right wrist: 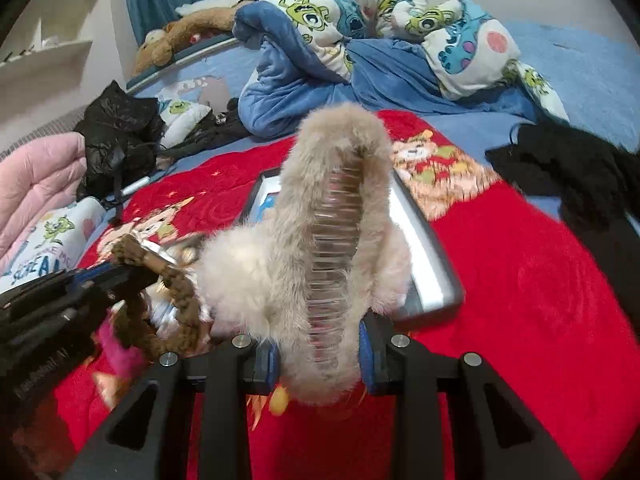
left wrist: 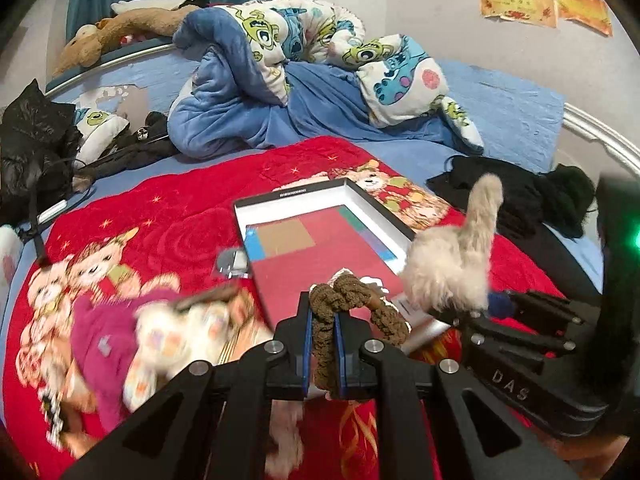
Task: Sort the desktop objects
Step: 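Carry the hair tie with the left tool while the right tool carries the clip into the black box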
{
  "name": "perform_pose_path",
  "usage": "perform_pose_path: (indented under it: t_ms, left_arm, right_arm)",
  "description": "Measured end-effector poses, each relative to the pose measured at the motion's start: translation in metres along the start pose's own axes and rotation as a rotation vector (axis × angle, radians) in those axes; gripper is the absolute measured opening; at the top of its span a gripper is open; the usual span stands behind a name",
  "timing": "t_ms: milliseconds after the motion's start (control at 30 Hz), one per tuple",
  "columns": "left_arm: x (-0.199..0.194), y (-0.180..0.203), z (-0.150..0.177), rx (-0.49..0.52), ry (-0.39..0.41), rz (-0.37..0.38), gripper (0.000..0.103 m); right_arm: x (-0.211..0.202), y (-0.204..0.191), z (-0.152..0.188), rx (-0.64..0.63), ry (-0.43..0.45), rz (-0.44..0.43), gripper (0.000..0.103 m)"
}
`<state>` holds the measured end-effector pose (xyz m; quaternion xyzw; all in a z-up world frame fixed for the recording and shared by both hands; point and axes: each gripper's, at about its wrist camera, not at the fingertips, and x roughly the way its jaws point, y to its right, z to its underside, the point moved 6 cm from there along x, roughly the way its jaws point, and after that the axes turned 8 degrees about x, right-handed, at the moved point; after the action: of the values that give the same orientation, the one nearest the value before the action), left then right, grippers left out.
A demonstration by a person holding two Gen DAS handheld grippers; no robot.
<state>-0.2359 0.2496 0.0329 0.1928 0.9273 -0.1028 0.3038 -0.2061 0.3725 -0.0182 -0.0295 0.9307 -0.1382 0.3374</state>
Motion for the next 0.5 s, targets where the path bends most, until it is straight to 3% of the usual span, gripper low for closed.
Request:
perform_pose_path:
  t_ms: [167, 267, 500]
  left_arm:
    - [0.052, 0.000, -0.008, 0.000, -0.031, 0.003, 0.010]
    - [0.071, 0.002, 0.002, -0.003, -0.042, 0.017, 0.010]
    - [0.095, 0.005, 0.028, 0.005, -0.060, -0.004, 0.010]
  right_arm:
    - [0.035, 0.014, -0.032, 0.071, -0.048, 0.035, 0.029]
    - [0.051, 0.024, -0.031, 0.100, -0.060, 0.010, 0.030]
    - [0.073, 0.045, -0.018, 0.102, -0.126, 0.066, 0.030]
